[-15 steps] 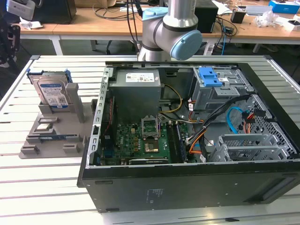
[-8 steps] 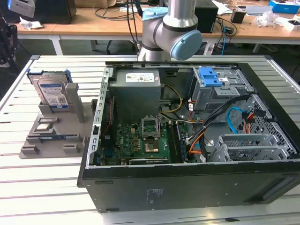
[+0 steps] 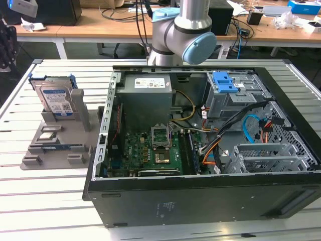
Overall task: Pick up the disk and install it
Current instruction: 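Pick up the disk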
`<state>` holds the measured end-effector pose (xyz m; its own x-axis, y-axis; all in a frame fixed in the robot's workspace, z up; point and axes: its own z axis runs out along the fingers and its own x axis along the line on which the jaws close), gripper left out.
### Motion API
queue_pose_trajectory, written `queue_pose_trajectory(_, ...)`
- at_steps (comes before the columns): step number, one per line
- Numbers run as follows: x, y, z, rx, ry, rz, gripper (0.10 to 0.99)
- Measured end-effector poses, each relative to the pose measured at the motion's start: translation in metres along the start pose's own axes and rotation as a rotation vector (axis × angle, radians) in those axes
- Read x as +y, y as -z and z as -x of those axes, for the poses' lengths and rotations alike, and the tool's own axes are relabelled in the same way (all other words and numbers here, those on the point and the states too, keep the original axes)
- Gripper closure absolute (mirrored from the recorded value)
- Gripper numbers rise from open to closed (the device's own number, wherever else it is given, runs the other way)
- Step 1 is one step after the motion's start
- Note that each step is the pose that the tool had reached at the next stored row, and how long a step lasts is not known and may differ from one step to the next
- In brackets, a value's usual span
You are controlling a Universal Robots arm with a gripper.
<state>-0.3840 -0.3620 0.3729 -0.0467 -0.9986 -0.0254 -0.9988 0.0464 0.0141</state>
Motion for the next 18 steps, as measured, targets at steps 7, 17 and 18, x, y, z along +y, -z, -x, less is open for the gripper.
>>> queue_pose_trajectory(7, 0.0000, 0.0000, 0.0000, 0.0011, 0.080, 0.002, 0.980)
queue_pose_trajectory(17, 0.0000, 0.0000, 0.0000, 0.0025, 0.134, 0.003, 0.980)
queue_pose_trajectory(18, 0.0000, 0.0000, 0.0000, 0.0025, 0.133, 0.003, 0.980)
